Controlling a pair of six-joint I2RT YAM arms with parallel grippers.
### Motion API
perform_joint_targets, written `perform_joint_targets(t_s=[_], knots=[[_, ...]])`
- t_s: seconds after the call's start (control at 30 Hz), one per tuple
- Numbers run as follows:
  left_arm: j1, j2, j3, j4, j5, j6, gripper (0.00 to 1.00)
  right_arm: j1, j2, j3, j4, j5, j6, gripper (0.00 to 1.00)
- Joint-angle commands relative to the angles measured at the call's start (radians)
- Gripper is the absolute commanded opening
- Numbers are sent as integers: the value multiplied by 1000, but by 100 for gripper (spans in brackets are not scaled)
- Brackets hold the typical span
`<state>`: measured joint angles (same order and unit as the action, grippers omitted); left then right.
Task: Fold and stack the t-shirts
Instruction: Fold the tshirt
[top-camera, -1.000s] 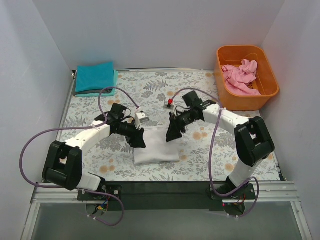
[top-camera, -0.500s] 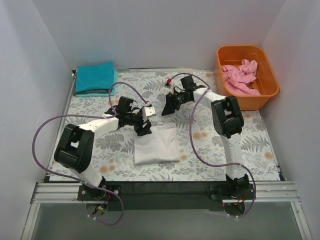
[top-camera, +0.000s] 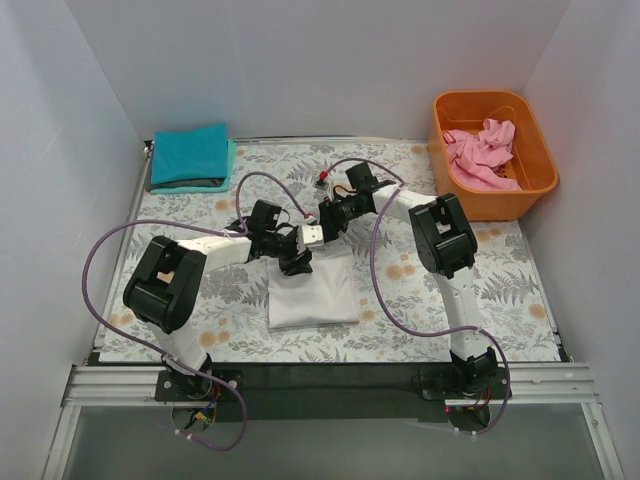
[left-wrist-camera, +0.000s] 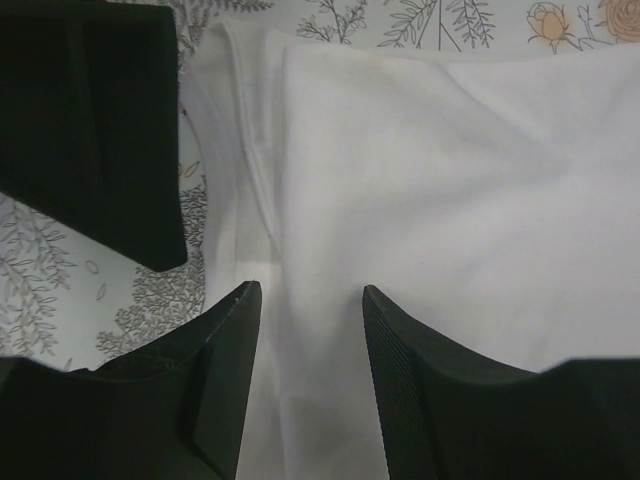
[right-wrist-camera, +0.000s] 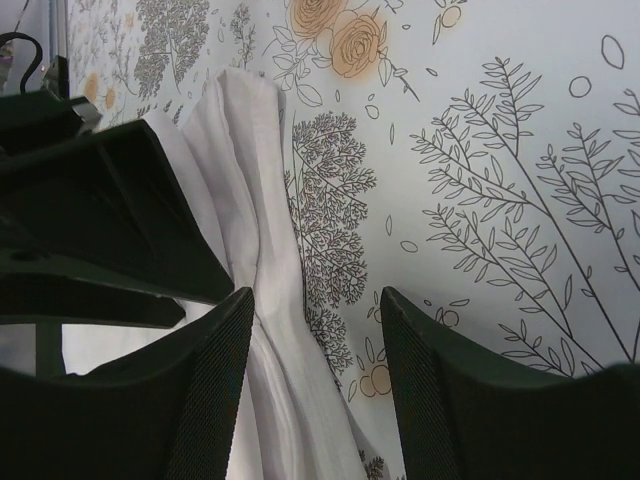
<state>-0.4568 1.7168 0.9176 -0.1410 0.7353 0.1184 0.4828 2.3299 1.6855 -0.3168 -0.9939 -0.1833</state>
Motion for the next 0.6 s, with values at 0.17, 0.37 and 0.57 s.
perform_joint_targets(t_s=[0.17, 0.37, 0.57], knots=[[-48, -3, -51, -2, 27, 29, 23, 7, -64, -66, 7, -12, -22, 48], [-88, -130, -112, -15, 20, -26, 0, 30, -121, -168, 4, -11, -67, 50], [-105, -207, -125, -29, -10, -63, 0, 56, -98, -202, -22, 18, -111, 50]])
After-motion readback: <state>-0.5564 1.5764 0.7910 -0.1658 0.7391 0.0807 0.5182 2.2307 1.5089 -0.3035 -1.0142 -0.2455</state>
